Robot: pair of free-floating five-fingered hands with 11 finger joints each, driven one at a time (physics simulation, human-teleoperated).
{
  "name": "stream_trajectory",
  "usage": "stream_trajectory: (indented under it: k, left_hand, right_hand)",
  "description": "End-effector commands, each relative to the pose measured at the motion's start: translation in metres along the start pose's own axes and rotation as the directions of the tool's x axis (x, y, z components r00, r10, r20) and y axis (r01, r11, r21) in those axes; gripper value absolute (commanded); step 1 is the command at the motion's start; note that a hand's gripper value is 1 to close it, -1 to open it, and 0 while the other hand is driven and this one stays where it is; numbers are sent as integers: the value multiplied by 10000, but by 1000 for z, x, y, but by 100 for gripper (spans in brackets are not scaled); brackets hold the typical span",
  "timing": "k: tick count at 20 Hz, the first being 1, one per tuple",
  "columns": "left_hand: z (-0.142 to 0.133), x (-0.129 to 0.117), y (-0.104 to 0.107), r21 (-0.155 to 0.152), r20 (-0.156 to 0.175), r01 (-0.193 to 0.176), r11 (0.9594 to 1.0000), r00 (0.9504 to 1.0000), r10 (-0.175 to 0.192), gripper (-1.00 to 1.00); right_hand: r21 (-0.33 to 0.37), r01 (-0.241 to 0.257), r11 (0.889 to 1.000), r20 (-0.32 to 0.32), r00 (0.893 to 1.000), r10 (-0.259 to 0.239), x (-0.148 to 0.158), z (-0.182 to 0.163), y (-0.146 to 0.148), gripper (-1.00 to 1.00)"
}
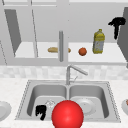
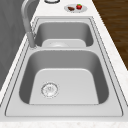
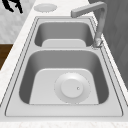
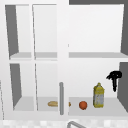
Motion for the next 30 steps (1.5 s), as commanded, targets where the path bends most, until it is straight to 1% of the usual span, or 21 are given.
stream_trajectory:
  k: [1,3,5,11,15,18,20,23,30]
  left_hand:
    - [0,0,0,0,0,0,10000,10000,0,0]
    - [0,0,0,0,0,0,10000,10000,0,0]
    - [0,0,0,0,0,0,10000,10000,0,0]
    - [0,0,0,0,0,0,10000,10000,0,0]
    - [0,0,0,0,0,0,10000,10000,0,0]
    - [0,0,0,0,0,0,10000,10000,0,0]
    - [0,0,0,0,0,0,10000,10000,0,0]
    - [0,0,0,0,0,0,10000,10000,0,0]
    - [0,0,0,0,0,0,10000,10000,0,0]
  right_hand:
    - [243,357,9991,-273,9990,-351,-4,15,21,-100]
    - [254,469,9986,-319,9984,-460,-6,20,32,-100]
    - [148,481,9987,-392,9981,-475,-7,28,43,-100]
    - [139,471,9988,-732,9963,-459,-11,53,68,-100]
    - [239,342,9991,-947,9950,-317,-14,72,86,-100]
    - [322,217,9992,-987,9950,-184,-17,87,104,-100]
    - [210,159,9997,-998,9949,-137,-17,98,119,-100]
    - [-121,-72,9999,-1005,9949,60,-18,113,147,-100]
    - [-414,-373,9984,-987,9946,330,-18,147,212,-100]
